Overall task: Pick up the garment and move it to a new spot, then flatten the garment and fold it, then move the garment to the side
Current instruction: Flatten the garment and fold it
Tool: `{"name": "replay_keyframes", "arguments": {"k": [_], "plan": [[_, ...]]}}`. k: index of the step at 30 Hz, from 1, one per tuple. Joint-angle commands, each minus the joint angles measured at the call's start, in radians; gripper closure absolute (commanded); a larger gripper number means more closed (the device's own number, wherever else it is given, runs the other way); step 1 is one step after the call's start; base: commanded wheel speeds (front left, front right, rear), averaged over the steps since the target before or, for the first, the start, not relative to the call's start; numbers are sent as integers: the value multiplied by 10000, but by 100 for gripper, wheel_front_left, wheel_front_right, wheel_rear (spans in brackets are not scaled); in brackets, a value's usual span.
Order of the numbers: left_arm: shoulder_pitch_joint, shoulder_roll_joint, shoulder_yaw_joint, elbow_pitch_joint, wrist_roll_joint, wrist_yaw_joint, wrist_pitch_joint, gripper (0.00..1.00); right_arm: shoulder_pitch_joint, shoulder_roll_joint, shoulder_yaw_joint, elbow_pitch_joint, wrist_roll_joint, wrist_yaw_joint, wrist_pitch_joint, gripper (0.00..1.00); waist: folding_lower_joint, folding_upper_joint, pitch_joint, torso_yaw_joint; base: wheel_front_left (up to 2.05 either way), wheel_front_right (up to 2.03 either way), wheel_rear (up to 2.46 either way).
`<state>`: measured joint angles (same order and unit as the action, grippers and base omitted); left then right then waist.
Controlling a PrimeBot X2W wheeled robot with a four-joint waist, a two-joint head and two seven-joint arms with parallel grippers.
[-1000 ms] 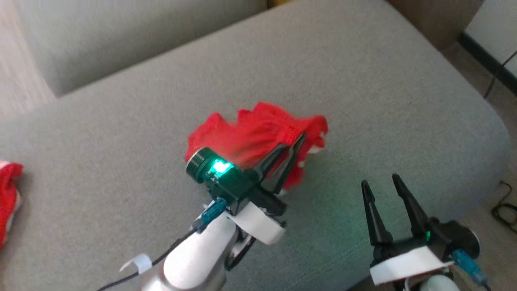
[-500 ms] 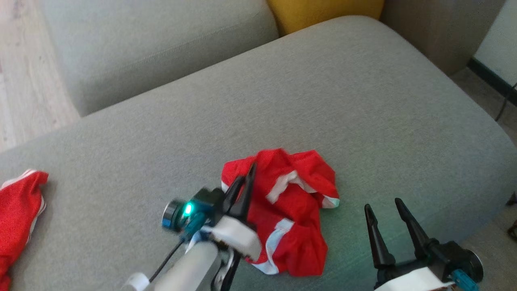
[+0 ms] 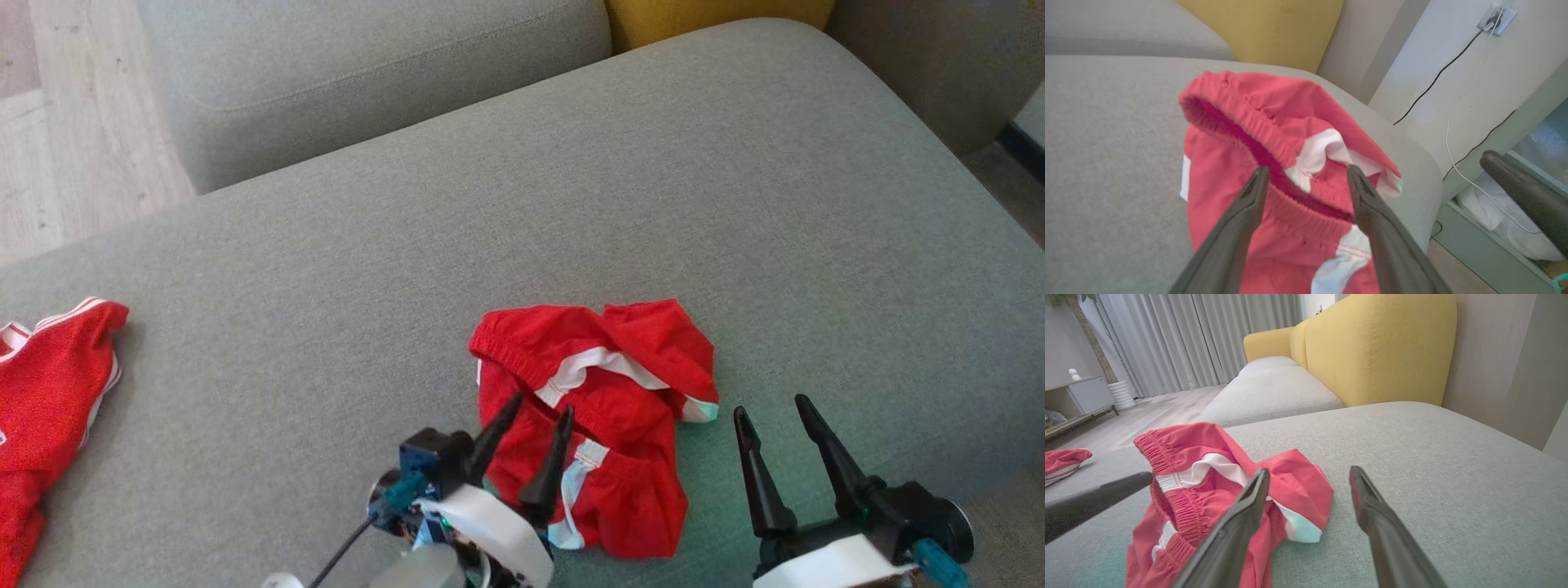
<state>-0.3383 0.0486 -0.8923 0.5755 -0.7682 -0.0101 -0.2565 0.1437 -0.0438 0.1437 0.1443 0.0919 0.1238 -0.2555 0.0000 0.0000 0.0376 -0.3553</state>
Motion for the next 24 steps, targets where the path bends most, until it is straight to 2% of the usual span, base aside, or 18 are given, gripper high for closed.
{"name": "replay_keyframes", "arguments": {"k": [1, 4, 10, 18, 24], "plan": [[-326, 16, 130, -235, -169, -53, -53, 0, -441, -64, 247, -252, 51, 69, -63, 0, 0, 0, -15, -3, 0, 0, 0], [-447, 16, -351, -189, -666, -250, -53, 0, -462, -64, 254, -240, 49, 69, -63, 0, 0, 0, -53, -28, 0, 0, 0], [-783, 16, -432, -48, -1100, 177, -53, 0, -477, -64, 287, -224, 35, 69, -63, 0, 0, 0, -1, -260, 0, 0, 0], [-941, 16, -496, 287, -2248, 110, -53, 0, -447, -64, 263, -213, 45, 69, -63, 0, 0, 0, 23, -619, 0, 0, 0], [-1153, 16, -865, 633, -2924, 390, -53, 0, -430, -64, 204, -221, 35, 69, -63, 0, 0, 0, -24, -776, 0, 0, 0]]}}
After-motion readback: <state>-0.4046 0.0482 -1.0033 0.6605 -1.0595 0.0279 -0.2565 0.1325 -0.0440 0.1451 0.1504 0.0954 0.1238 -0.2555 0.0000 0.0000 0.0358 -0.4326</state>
